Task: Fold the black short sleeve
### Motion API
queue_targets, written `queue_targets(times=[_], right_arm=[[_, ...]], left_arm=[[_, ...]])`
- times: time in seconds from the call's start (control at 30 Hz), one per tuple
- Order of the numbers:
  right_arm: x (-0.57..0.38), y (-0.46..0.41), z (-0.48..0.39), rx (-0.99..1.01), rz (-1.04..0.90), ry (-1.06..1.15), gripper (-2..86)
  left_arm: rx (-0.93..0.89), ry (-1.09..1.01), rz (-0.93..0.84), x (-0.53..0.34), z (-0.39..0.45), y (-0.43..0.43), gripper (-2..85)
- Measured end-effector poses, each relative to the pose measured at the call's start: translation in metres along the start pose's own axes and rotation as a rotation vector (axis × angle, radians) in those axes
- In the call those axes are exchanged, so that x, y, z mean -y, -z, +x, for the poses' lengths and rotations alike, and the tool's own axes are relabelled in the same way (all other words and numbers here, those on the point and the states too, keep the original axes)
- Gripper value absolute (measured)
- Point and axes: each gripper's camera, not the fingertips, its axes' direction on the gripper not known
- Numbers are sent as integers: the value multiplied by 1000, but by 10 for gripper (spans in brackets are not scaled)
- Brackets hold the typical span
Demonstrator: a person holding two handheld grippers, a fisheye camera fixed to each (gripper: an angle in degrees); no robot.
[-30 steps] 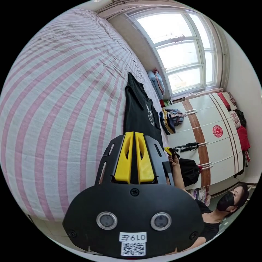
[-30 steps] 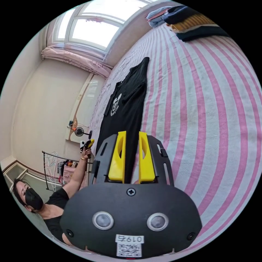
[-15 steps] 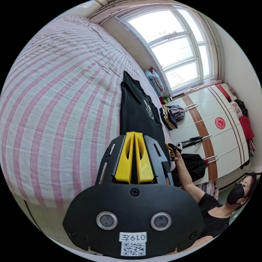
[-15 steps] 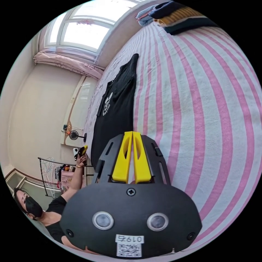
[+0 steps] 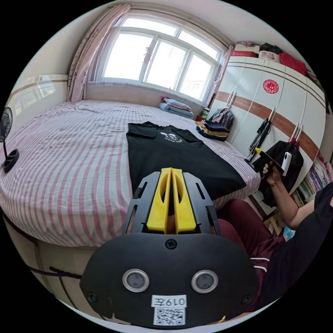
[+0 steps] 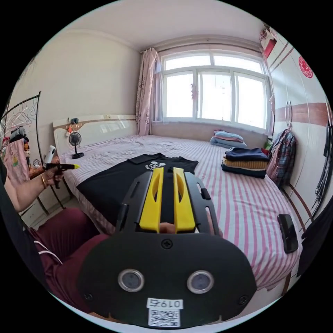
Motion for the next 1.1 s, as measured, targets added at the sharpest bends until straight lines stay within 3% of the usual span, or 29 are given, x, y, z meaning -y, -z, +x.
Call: queue_targets(times=[0.13,0.37,0.57,0.7,0.77,1.1], right_arm=[[-30,10,-21,185,-95,-30,1],[-63,40,-18,149,-199,-94,3],[-105,57,51,262,-245,-389,63],[-130,60,76,221,-274,-438,51],[-141,59,92,228,-268,-508,66],[-166,52,166,361,-262,-707,69]], left_arm=[[-80,75,-3,-24,6,2,12],[7,297,-79,-63,-31,30,38],[-211,557,-110,-91,-103,22,120],[-195,555,-181,-95,-120,14,121],[-319,588,-149,-101,-132,11,121],[-501,674,-53,-119,-174,16,111]])
